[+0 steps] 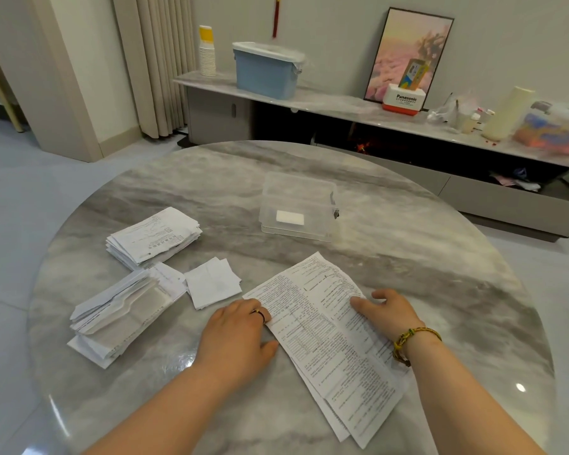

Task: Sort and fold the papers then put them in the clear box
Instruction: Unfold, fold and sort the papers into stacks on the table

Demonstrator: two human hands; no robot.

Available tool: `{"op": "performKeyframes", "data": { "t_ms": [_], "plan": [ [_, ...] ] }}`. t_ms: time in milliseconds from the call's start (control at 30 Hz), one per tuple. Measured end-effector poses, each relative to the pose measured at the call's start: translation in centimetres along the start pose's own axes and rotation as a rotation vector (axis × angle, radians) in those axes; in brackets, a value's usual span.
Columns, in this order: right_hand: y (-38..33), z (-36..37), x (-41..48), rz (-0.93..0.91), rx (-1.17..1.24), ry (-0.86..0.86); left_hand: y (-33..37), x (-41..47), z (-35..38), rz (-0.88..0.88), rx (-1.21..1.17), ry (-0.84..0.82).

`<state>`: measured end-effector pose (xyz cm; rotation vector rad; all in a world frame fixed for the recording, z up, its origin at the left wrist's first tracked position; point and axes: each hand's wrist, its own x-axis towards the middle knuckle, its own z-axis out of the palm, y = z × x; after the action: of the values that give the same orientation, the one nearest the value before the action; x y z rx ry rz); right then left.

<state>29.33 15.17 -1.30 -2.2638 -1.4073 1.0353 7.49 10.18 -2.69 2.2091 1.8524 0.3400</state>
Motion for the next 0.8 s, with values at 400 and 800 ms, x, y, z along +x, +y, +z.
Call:
{"op": "performKeyframes", "data": {
  "t_ms": [400, 800],
  "plan": [
    [-1.2, 0.6, -1.6, -0.06, -0.391, 0.083, 0.4, 0.2, -0.3, -0.223, 0.026, 0.043],
    [0.1, -1.8, -2.8, -0.207, 0.016, -0.009, -0.3, 0.5, -2.1, -0.324, -0.432, -0.056]
  ]
}}
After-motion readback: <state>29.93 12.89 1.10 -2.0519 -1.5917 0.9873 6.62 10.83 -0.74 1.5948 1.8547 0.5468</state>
